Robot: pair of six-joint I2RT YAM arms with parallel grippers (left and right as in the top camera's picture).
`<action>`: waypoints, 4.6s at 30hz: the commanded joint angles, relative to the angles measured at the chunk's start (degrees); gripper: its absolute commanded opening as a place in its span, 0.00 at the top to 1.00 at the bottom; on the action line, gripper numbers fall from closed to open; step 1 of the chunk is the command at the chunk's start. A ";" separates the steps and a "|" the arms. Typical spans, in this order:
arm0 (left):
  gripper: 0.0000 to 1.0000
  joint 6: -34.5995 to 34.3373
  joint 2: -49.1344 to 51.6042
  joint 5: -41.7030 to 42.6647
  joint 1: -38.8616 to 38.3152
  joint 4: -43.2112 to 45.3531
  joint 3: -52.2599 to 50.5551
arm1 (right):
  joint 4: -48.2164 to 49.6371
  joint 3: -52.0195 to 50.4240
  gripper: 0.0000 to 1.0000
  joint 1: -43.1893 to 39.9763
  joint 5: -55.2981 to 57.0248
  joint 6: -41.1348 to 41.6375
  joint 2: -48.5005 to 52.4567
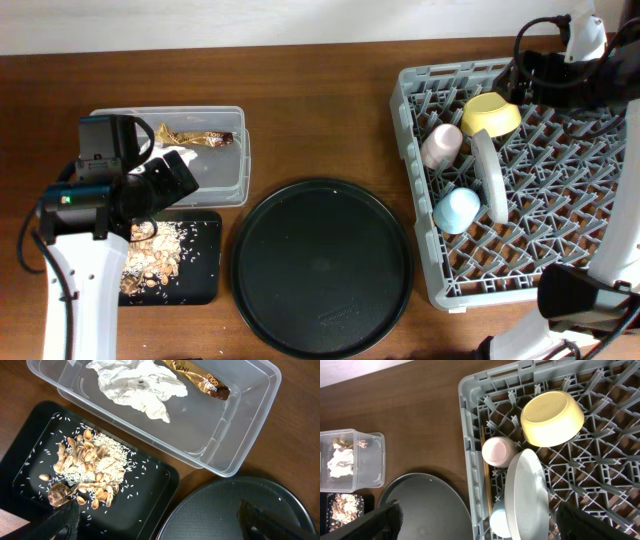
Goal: Sort waste into correct bins and load items into the dishwasher rack
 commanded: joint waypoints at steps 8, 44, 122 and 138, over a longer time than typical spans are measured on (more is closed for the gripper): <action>0.01 -0.33 -0.22 -0.44 0.15 0.07 -0.02 | 16.87 -3.54 0.01 10.21 5.35 0.44 -43.54; 0.01 -0.26 -0.15 -0.46 0.15 -0.02 -0.07 | 85.85 -131.82 0.01 19.06 15.65 3.48 -104.00; 0.01 22.60 -74.27 -2.80 -9.53 61.61 -77.22 | 85.85 -131.82 0.01 19.06 15.65 3.48 -104.00; 0.01 22.60 -74.27 -2.80 -9.53 61.61 -77.22 | 85.85 -131.82 0.01 19.06 15.65 3.48 -104.00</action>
